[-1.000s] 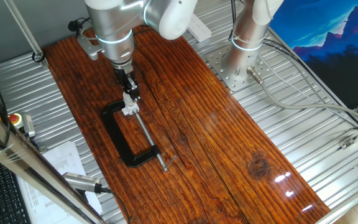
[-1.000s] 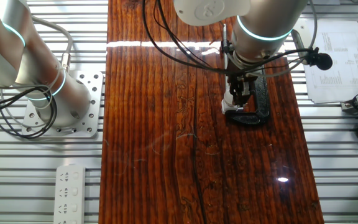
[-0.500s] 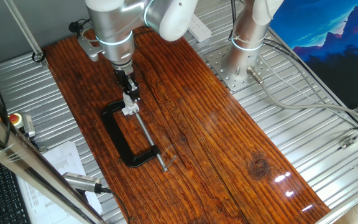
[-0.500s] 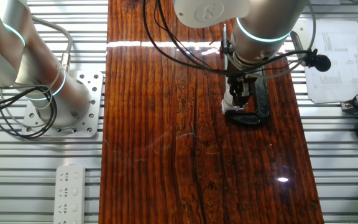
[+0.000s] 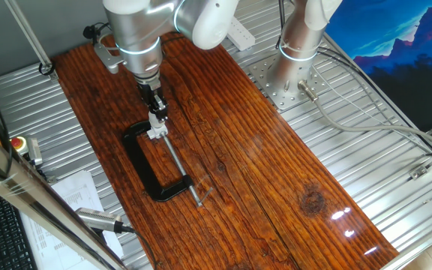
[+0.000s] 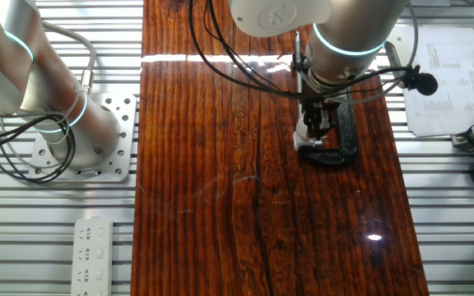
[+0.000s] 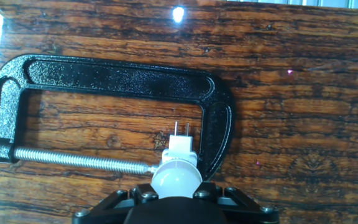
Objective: Take out the light bulb by rotating it
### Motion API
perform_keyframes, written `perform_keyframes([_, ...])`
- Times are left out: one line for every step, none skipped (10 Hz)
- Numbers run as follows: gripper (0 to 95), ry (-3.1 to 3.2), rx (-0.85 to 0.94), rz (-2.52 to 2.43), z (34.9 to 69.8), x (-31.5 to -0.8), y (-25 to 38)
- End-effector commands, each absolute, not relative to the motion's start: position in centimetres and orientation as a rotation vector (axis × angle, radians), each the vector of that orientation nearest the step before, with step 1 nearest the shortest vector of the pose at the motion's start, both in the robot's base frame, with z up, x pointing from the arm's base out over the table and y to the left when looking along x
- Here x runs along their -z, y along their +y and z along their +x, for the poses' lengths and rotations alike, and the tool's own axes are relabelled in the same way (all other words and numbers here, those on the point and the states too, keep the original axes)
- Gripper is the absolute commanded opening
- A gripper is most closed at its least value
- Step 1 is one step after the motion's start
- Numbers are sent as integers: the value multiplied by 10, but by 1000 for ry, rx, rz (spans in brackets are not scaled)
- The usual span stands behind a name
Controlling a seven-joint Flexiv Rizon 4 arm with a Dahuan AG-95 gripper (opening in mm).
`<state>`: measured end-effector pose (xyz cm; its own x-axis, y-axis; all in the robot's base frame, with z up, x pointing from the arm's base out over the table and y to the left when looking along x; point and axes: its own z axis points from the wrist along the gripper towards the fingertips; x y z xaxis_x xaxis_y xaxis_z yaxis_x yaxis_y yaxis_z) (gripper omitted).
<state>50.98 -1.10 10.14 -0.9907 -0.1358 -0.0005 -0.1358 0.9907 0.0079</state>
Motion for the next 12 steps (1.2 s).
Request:
perform_keyframes([0,-3133,13,242,509,-101,-11])
perform_keyframes([0,-3132,15,282,509,-101,-11])
perform_keyframes([0,-3134,15,312,509,-101,-11])
perform_keyframes([0,-3129,15,361,509,-101,-11])
perform_keyframes([0,-3122,9,417,509,-101,-11])
perform_keyframes([0,-3118,9,447,509,-101,-11])
perform_keyframes([0,-3112,8,482,509,-101,-11])
perform_keyframes([0,-3097,7,565,509,-101,-11])
perform_keyframes([0,-3085,6,628,509,-101,-11])
perform_keyframes([0,-3063,4,726,509,-101,-11])
perform_keyframes([0,-3045,0,792,509,-101,-11])
perform_keyframes([0,-3035,-3,828,509,-101,-11])
